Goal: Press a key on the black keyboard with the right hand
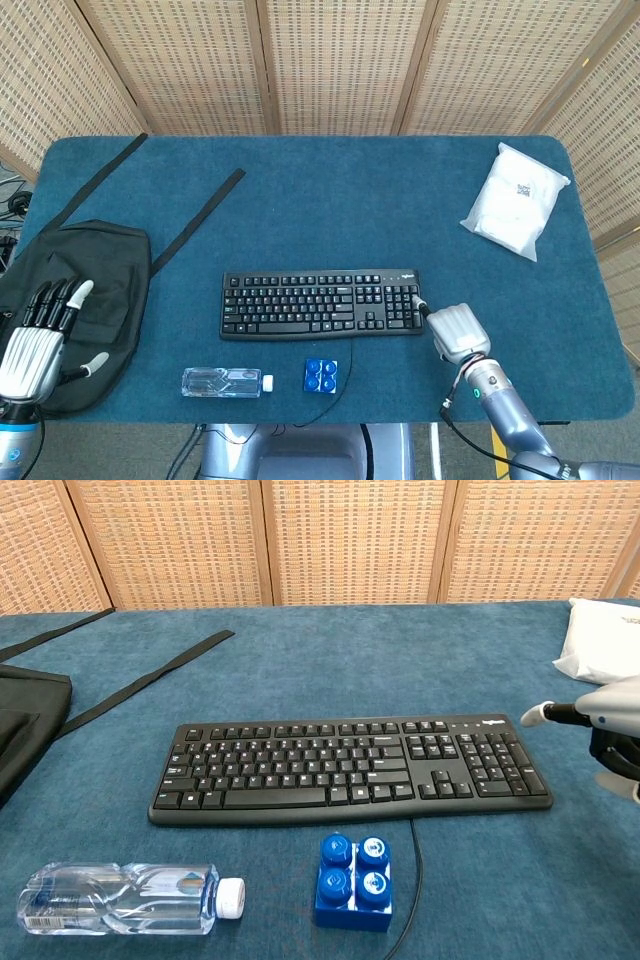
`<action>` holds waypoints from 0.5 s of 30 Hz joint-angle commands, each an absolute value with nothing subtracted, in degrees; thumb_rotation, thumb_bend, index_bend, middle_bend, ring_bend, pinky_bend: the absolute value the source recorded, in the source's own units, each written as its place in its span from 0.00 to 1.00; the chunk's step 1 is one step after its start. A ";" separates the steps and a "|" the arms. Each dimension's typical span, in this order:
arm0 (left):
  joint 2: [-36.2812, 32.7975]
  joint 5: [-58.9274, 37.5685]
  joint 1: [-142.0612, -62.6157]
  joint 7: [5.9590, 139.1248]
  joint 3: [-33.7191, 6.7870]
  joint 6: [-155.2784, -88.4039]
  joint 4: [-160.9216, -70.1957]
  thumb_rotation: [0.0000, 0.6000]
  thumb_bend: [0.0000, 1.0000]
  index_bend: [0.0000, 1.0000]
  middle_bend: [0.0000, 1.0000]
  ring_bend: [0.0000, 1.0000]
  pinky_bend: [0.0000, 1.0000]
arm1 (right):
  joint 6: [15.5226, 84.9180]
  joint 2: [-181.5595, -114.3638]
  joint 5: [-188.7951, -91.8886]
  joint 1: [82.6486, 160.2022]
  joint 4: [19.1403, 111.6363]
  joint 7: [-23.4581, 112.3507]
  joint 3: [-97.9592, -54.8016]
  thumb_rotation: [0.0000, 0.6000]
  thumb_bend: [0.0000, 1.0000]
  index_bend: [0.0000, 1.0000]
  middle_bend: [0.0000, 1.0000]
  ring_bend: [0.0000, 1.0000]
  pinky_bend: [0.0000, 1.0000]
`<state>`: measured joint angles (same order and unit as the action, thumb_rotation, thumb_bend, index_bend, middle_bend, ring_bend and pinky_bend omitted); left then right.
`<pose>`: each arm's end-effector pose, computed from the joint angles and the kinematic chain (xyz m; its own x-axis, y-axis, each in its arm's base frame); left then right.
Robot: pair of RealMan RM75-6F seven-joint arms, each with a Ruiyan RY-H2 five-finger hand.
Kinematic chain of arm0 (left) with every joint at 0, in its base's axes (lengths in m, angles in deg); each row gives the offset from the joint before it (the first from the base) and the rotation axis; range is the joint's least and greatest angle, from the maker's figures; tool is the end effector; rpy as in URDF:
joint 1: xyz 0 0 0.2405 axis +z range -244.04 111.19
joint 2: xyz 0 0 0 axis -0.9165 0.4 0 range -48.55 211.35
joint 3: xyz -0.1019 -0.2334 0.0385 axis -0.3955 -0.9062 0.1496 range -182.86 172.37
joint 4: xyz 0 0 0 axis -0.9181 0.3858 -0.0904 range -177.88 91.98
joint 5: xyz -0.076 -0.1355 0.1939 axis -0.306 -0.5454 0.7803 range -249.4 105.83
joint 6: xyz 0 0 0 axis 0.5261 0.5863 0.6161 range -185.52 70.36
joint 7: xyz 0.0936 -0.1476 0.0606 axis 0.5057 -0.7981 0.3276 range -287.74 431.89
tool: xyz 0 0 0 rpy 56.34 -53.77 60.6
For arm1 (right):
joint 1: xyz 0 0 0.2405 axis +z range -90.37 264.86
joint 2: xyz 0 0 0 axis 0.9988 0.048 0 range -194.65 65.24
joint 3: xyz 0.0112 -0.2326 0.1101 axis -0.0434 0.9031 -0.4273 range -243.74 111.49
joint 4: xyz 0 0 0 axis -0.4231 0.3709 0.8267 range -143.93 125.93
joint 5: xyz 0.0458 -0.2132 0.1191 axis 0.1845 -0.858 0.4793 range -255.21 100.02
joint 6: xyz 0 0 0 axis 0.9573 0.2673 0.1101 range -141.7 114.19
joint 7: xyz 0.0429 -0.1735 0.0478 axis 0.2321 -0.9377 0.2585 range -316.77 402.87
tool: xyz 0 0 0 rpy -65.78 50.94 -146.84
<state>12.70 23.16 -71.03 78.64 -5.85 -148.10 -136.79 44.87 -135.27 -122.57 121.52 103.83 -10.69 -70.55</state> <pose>-0.2822 0.2102 0.0957 0.4022 -0.0619 0.9135 0.8999 -0.1571 -0.4069 -0.1950 -0.3013 -0.0155 0.6982 -0.4187 0.5806 -0.7103 -0.3039 0.6350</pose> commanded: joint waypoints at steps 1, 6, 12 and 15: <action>12.82 22.88 -71.02 78.32 -6.03 -148.16 -136.79 1.00 0.00 0.00 0.00 0.00 0.00 | 45.08 -136.16 -120.48 123.15 103.01 -11.45 -70.76 1.00 0.57 0.05 0.74 0.62 0.48; 12.89 22.66 -71.08 78.04 -6.11 -148.06 -136.75 1.00 0.00 0.00 0.00 0.00 0.00 | 44.93 -136.94 -118.00 124.95 102.24 -11.69 -70.56 1.00 0.57 0.06 0.74 0.62 0.48; 12.84 22.32 -71.25 78.00 -6.17 -147.62 -136.74 1.00 0.00 0.00 0.00 0.00 0.00 | 44.66 -137.93 -115.33 126.94 100.55 -11.69 -70.07 1.00 0.57 0.06 0.74 0.62 0.48; 12.79 22.00 -71.36 77.89 -6.28 -147.36 -136.77 1.00 0.00 0.00 0.00 0.00 0.00 | 44.59 -138.22 -114.12 127.87 99.76 -11.67 -69.88 1.00 0.57 0.06 0.74 0.62 0.48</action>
